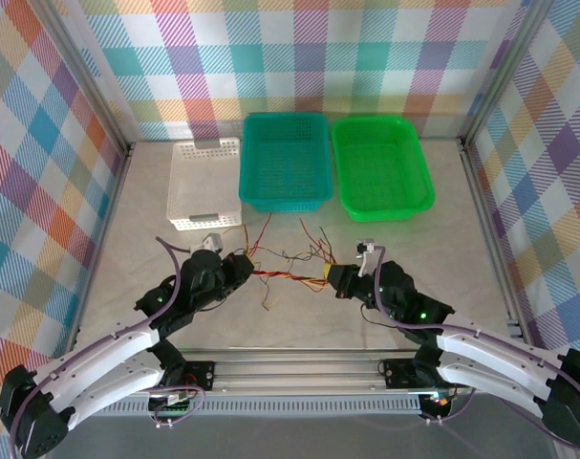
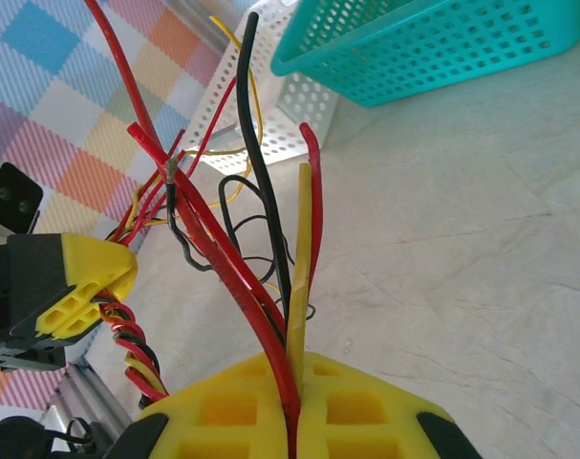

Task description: Untangle the cables

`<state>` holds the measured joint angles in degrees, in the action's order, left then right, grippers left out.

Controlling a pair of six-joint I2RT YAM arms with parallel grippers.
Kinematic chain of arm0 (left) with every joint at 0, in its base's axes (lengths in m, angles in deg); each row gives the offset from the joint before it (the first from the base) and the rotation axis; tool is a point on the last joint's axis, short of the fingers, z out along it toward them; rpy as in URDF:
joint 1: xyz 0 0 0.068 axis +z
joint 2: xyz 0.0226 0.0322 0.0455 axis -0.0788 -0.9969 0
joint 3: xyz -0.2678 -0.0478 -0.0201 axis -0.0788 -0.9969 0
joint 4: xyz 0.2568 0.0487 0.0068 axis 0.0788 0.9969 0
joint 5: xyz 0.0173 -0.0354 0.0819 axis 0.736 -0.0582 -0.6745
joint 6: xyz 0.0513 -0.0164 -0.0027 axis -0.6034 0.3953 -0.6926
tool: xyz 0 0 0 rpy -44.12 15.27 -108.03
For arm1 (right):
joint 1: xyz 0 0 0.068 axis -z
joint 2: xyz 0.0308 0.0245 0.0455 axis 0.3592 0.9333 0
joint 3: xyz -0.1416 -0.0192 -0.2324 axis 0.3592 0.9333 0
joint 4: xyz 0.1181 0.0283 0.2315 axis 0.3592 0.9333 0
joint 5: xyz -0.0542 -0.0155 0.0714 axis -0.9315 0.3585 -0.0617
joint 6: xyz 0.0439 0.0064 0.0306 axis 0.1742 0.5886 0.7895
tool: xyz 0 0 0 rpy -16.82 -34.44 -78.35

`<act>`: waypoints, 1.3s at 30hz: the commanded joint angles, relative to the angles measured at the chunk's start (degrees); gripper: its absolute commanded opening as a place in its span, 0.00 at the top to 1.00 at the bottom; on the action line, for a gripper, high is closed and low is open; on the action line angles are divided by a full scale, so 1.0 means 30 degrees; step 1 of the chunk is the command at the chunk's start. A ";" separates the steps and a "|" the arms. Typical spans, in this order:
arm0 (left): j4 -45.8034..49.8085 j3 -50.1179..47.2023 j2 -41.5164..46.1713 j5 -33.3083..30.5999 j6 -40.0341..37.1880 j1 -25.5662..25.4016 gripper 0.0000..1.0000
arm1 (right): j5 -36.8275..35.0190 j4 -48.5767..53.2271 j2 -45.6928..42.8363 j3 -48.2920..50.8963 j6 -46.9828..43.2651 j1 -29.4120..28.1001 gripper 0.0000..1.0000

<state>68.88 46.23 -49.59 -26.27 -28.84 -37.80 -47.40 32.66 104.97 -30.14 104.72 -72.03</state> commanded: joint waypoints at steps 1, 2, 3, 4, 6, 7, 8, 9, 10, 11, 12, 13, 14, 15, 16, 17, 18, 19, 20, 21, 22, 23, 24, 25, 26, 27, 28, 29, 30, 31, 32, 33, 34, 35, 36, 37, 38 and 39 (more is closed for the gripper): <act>0.0372 0.0703 -0.0209 -0.3510 0.0103 0.0246 1.00 | -0.2583 0.4325 -0.0953 -0.1350 -0.0721 0.0313 0.76; 0.0344 0.0826 -0.0348 -0.3554 0.0103 0.0160 1.00 | -0.2602 0.4945 -0.1158 -0.1710 -0.1037 0.0327 0.69; 0.0271 0.0934 -0.0476 -0.3540 0.0103 0.0087 1.00 | -0.2635 0.5495 -0.1355 -0.2080 -0.1329 0.0324 0.64; 0.0211 0.1030 -0.0593 -0.3565 0.0118 0.0024 1.00 | -0.2653 0.5993 -0.1482 -0.2413 -0.1480 0.0317 0.59; 0.0088 0.1296 -0.0912 -0.3547 0.0232 -0.0102 1.00 | -0.2734 0.7015 -0.1670 -0.3118 -0.1710 0.0317 0.50; 0.0007 0.1402 -0.1042 -0.3559 0.0271 -0.0137 1.00 | -0.2716 0.7371 -0.1685 -0.3387 -0.1827 0.0309 0.47; -0.0100 0.1528 -0.1235 -0.3528 0.0308 -0.0226 1.00 | -0.2632 0.7805 -0.1634 -0.3692 -0.1872 0.0324 0.44; -0.0156 0.1719 -0.1388 -0.3509 0.0334 -0.0322 1.00 | -0.2297 0.7969 -0.1498 -0.3939 -0.1927 0.0324 0.41; -0.0156 0.1892 -0.1544 -0.3581 0.0365 -0.0465 1.00 | -0.1672 0.7894 -0.1308 -0.4087 -0.2018 0.0309 0.38; -0.0165 0.2099 -0.1744 -0.3646 0.0396 -0.0609 1.00 | -0.0780 0.7680 -0.0952 -0.4244 -0.2136 0.0323 0.36; -0.0236 0.2323 -0.1911 -0.3674 0.0392 -0.0750 1.00 | 0.0107 0.7446 -0.0459 -0.4367 -0.2135 0.0324 0.34; -0.0236 0.2517 -0.2074 -0.3711 0.0396 -0.0907 1.00 | 0.0863 0.7138 0.0011 -0.4437 -0.2095 0.0323 0.32; -0.0229 0.2765 -0.2243 -0.3809 0.0397 -0.1104 1.00 | 0.1729 0.6837 0.0677 -0.4543 -0.2039 0.0324 0.31; -0.0146 0.3034 -0.2406 -0.3961 0.0394 -0.1331 1.00 | 0.2328 0.6699 0.1330 -0.4745 -0.1889 0.0324 0.31; -0.0024 0.3250 -0.2488 -0.4188 0.0398 -0.1513 1.00 | 0.2661 0.6663 0.1837 -0.4892 -0.1620 0.0322 0.31; 0.0145 0.3504 -0.2622 -0.4410 0.0370 -0.1746 1.00 | 0.3074 0.6386 0.2286 -0.4951 -0.1364 0.0291 0.32; 0.0245 0.3708 -0.2724 -0.4586 0.0313 -0.1925 1.00 | 0.3537 0.5886 0.2579 -0.4895 -0.1104 0.0287 0.32; 0.0402 0.3927 -0.2863 -0.4721 0.0312 -0.2050 1.00 | 0.4009 0.5284 0.2871 -0.4778 -0.0836 0.0294 0.32; 0.0479 0.4083 -0.2972 -0.4720 0.0270 -0.2107 1.00 | 0.4339 0.4917 0.3034 -0.4753 -0.0667 0.0294 0.33; 0.0517 0.4227 -0.3101 -0.4702 0.0234 -0.2183 1.00 | 0.4483 0.4741 0.3153 -0.4784 -0.0581 0.0266 0.35; 0.0587 0.4308 -0.3176 -0.4732 0.0264 -0.2265 1.00 | 0.4507 0.4701 0.3203 -0.4817 -0.0525 0.0251 0.35; 0.0656 0.4350 -0.3227 -0.4839 0.0330 -0.2370 1.00 | 0.4436 0.4682 0.3196 -0.4834 -0.0488 0.0236 0.36; 0.0664 0.4326 -0.3258 -0.4912 0.0441 -0.2465 1.00 | 0.4432 0.4527 0.3162 -0.4763 -0.0414 0.0236 0.38; 0.0636 0.4278 -0.3242 -0.4941 0.0573 -0.2511 1.00 | 0.4494 0.4271 0.3106 -0.4612 -0.0334 0.0236 0.38; 0.0606 0.4233 -0.3218 -0.4960 0.0746 -0.2553 1.00 | 0.4541 0.3853 0.3085 -0.4350 -0.0132 0.0235 0.38; 0.0507 0.4184 -0.3167 -0.4929 0.0974 -0.2592 1.00 | 0.4575 0.3258 0.3059 -0.4006 0.0108 0.0236 0.39; 0.0435 0.4146 -0.3153 -0.4887 0.1156 -0.2618 1.00 | 0.4600 0.2642 0.2995 -0.3603 0.0364 0.0234 0.39; 0.0438 0.4095 -0.3102 -0.4883 0.1381 -0.2659 1.00 | 0.4475 0.1921 0.2898 -0.3104 0.0693 0.0221 0.39; 0.0430 0.4110 -0.3039 -0.4890 0.1641 -0.2699 1.00 | 0.4216 0.1125 0.2762 -0.2514 0.1015 0.0236 0.39; 0.0430 0.4102 -0.3024 -0.4884 0.1824 -0.2709 1.00 | 0.3963 0.0421 0.2590 -0.1947 0.1265 0.0236 0.39; 0.0402 0.4134 -0.2958 -0.4834 0.1983 -0.2730 1.00 | 0.3625 -0.0584 0.2368 -0.1270 0.1562 0.0236 0.40; 0.0401 0.4171 -0.2894 -0.4813 0.2106 -0.2774 1.00 | 0.3314 -0.1336 0.2103 -0.0749 0.1804 0.0236 0.40; 0.0426 0.4222 -0.2833 -0.4788 0.2137 -0.2788 1.00 | 0.3178 -0.1850 0.1896 -0.0361 0.1881 0.0236 0.40; 0.0528 0.4291 -0.2747 -0.4839 0.2225 -0.2821 1.00 | 0.3057 -0.2303 0.1680 -0.0046 0.1932 0.0236 0.41; 0.0617 0.4326 -0.2653 -0.4877 0.2299 -0.2867 1.00 | 0.2889 -0.2784 0.1448 0.0269 0.1984 0.0231 0.41; 0.0635 0.4332 -0.2595 -0.4907 0.2393 -0.2898 1.00 | 0.2826 -0.3356 0.1257 0.0561 0.2062 0.0236 0.41; 0.0569 0.4326 -0.2482 -0.4872 0.2554 -0.2940 1.00 | 0.2683 -0.4066 0.1083 0.0985 0.2200 0.0236 0.41; 0.0470 0.4283 -0.2432 -0.4851 0.2606 -0.2965 1.00 | 0.2529 -0.4783 0.0928 0.1310 0.2311 0.0235 0.42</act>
<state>70.67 57.36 -58.70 -39.47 -22.79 -45.54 -37.76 29.17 109.62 -27.78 109.50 -71.07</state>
